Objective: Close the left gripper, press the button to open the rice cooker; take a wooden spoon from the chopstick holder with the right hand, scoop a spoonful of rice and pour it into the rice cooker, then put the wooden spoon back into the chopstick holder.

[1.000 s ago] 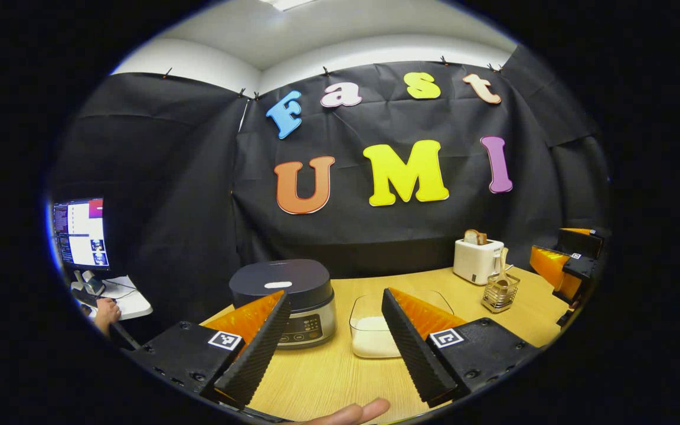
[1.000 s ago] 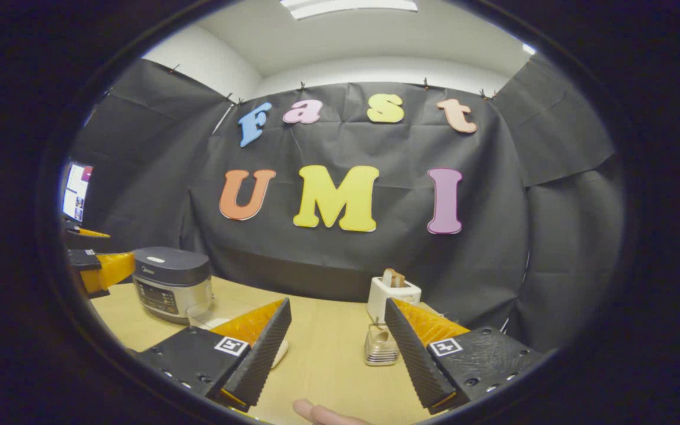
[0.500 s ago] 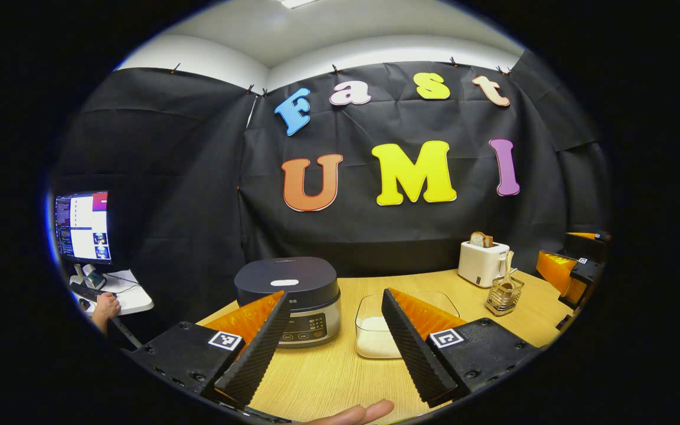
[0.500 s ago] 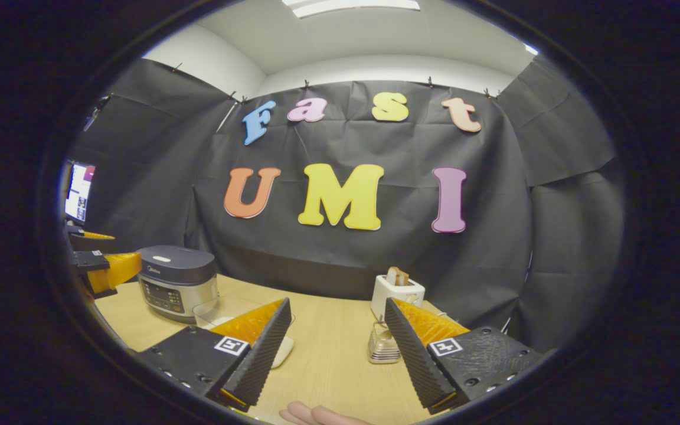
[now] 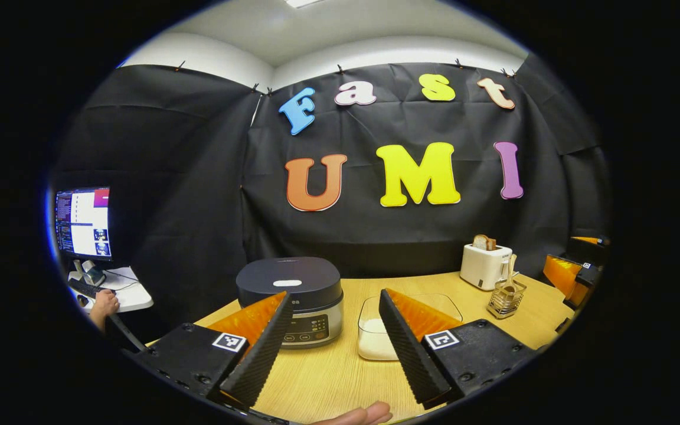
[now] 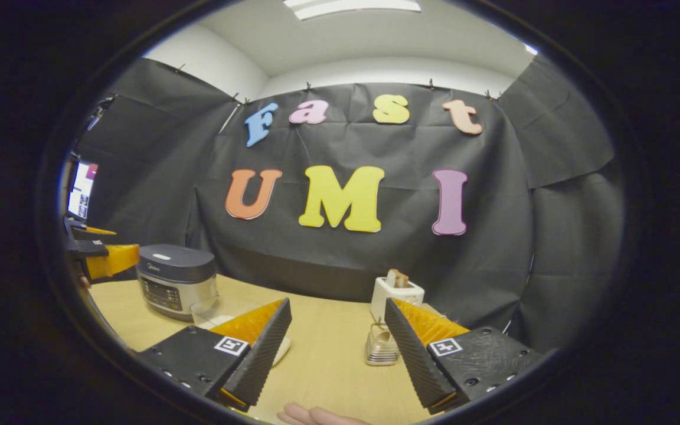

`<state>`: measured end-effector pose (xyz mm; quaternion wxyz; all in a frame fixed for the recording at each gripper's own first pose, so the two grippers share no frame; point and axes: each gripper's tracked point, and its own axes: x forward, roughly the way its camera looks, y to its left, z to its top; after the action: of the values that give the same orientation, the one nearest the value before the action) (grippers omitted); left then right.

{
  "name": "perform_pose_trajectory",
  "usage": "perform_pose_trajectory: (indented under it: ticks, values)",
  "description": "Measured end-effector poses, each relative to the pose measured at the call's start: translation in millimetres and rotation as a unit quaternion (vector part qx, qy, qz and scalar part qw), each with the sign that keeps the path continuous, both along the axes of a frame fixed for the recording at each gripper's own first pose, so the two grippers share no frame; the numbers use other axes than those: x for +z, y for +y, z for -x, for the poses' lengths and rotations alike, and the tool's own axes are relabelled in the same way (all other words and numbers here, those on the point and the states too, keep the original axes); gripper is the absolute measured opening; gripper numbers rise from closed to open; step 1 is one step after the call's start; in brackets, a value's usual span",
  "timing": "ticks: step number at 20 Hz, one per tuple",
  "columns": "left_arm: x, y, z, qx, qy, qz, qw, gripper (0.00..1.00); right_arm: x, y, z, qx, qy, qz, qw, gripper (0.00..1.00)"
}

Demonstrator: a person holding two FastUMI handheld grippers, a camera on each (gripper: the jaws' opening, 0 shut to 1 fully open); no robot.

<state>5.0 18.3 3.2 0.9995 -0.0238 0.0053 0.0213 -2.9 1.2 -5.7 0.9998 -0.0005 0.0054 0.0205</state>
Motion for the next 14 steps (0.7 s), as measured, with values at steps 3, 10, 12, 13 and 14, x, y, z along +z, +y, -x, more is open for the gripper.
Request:
perform_pose_trajectory:
  ticks: [3, 10, 12, 13, 14]
  values:
    - [1, 13, -9, 0.009, 0.012, 0.012, 1.000, 0.80, -8, -6, -3, 0.005, 0.008, -0.016, 1.000, 0.96]
    - [20, 67, -48, 0.053, 0.038, 0.039, 0.997, 0.27, -19, -27, -9, -0.006, 0.008, -0.032, 0.999, 0.97]
    - [19, 82, -66, 0.063, 0.053, 0.039, 0.996, 0.21, -15, -32, -8, -0.009, 0.001, -0.027, 1.000, 0.95]
    - [16, 87, -76, 0.066, 0.065, 0.040, 0.995, 0.14, -12, -35, -8, -0.013, -0.004, -0.021, 1.000, 0.95]
    - [11, 94, -84, 0.073, 0.079, 0.044, 0.993, 0.11, -11, -37, -7, -0.018, -0.009, -0.013, 1.000, 0.97]
